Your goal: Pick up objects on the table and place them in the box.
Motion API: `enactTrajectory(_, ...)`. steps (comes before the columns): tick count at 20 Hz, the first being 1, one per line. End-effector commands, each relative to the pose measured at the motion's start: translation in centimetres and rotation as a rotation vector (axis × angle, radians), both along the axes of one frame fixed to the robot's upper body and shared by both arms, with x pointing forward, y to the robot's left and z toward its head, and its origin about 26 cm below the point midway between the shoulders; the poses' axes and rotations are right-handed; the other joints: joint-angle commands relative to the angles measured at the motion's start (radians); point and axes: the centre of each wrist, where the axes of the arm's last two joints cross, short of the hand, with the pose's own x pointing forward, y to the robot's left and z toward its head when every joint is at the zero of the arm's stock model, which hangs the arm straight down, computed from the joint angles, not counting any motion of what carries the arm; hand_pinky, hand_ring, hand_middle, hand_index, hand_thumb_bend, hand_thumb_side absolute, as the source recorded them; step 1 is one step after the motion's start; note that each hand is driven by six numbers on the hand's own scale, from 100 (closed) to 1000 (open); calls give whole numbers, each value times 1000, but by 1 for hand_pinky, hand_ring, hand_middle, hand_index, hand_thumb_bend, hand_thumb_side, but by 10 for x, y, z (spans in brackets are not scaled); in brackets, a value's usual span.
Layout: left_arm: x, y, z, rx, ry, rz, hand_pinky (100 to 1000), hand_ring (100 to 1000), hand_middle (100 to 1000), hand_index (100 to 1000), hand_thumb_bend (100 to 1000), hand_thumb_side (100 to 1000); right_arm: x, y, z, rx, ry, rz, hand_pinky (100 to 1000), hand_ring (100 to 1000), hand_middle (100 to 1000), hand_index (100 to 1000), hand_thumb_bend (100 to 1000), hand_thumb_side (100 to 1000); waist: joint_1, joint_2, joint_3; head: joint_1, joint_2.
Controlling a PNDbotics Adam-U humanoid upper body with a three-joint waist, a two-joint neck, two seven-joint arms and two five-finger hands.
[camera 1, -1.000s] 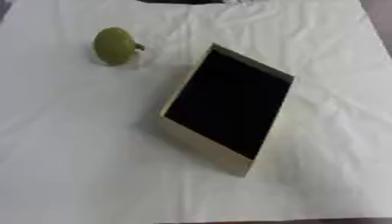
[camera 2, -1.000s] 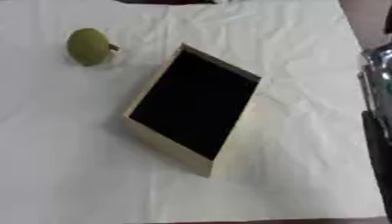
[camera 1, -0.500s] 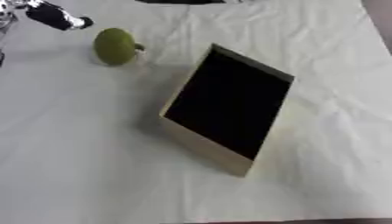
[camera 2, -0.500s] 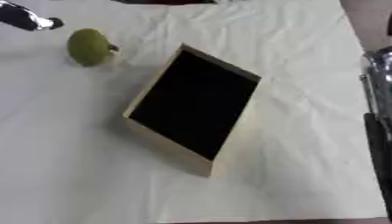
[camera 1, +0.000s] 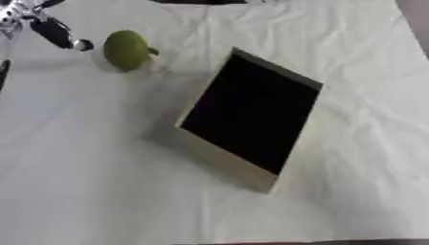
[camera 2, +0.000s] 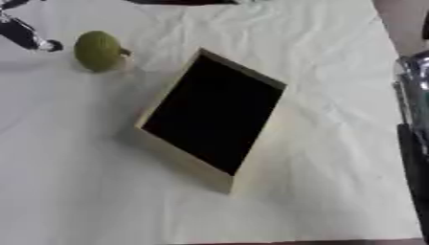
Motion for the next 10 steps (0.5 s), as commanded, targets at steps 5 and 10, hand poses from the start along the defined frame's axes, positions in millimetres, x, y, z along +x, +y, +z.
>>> enactTrajectory(5, -11, 34, 37, 84, 34, -81, 877, 867, 830, 917, 547, 100, -4, -1, 7, -3, -25, -2, 791, 677, 697, 837, 405, 632, 3, -32, 6, -4, 7)
enactTrajectory(10, -10, 28, 37, 130, 89, -127, 878, 873, 830, 917, 524, 100, -4, 0, 7, 1, -25, 1, 791, 676, 696, 836, 406, 632, 4, -34, 4, 1, 5)
